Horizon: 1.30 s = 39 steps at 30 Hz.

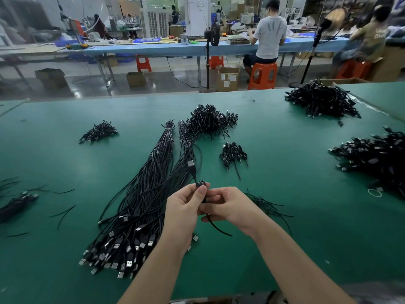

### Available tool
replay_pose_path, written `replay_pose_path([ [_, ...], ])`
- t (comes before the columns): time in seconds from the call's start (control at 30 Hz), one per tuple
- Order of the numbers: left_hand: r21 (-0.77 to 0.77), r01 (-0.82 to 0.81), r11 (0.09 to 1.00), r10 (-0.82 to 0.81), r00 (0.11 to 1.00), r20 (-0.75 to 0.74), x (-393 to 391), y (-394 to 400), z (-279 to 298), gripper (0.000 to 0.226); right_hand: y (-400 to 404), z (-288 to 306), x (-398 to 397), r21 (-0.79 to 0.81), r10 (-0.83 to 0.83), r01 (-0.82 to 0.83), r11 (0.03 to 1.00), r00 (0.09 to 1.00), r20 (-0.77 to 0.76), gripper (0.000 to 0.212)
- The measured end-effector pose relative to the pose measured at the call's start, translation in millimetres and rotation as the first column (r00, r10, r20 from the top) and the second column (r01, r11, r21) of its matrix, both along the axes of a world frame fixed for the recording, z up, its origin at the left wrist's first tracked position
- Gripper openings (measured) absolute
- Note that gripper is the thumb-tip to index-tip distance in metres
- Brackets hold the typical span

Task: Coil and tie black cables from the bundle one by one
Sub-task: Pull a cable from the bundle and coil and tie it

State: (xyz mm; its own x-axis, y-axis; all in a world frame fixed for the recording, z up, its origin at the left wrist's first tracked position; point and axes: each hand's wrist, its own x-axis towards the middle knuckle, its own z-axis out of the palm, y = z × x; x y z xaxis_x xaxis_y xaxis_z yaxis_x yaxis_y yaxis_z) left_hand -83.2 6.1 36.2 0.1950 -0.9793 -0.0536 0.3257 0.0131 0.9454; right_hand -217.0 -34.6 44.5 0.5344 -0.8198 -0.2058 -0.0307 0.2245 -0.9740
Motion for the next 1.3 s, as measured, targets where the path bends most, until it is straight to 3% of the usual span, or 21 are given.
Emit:
replay_pose_path([
  [0.2,0.024,-0.005,1.0,0.002,0.991,0.133,-1,-4,-7,0.016,0,-6,3,-0.037,-0.059,0.058,0.998,0.997,-0.044,0.017],
  [0.4,0.002,0.043,0.999,-0.043,0.986,0.163,-1,-10,-11,0.024,-6,-12,2,-0.147,-0.121,0.102,0.984,0.985,-0.123,0.018],
  [0.57,0.032,-0.095,0.995,0.079,0.935,0.346,-3,-14,-14,0.01,-13,-19,-2,-0.251,-0.186,0.121,0.96,0.949,-0.255,0.019],
  [0.63,0.014,-0.15,0.989,0.128,0.886,0.446,2,-17,-15,0.008,-13,-22,-3,-0.244,-0.185,0.12,0.962,0.947,-0.263,0.017],
  [0.8,-0.008,-0.109,0.994,0.092,0.803,0.589,5,-18,-16,0.015,-11,-28,1,-0.135,-0.172,0.144,0.98,0.958,-0.23,0.009],
  [1.0,-0.002,-0.148,0.989,0.112,0.743,0.659,4,-20,-20,0.013,-12,-27,-1,-0.055,-0.147,0.139,0.989,0.969,-0.199,0.011],
  [1.13,0.033,-0.108,0.994,0.067,0.798,0.599,6,-24,-19,0.009,-12,-23,-4,-0.028,-0.137,0.134,0.991,0.967,-0.215,0.011],
  [1.2,0.063,-0.078,0.995,0.04,0.886,0.463,9,-24,-17,0.003,-12,-23,-6,0.008,-0.149,0.153,0.988,0.97,-0.19,0.011],
  [1.27,0.081,-0.059,0.995,0.028,0.939,0.343,14,-25,-17,0.017,-11,-23,-9,0.06,-0.169,0.179,0.982,0.975,-0.147,0.009],
  [1.3,0.088,-0.06,0.994,0.024,0.931,0.363,17,-26,-18,0.022,-11,-24,-11,0.082,-0.179,0.19,0.978,0.975,-0.13,0.008],
])
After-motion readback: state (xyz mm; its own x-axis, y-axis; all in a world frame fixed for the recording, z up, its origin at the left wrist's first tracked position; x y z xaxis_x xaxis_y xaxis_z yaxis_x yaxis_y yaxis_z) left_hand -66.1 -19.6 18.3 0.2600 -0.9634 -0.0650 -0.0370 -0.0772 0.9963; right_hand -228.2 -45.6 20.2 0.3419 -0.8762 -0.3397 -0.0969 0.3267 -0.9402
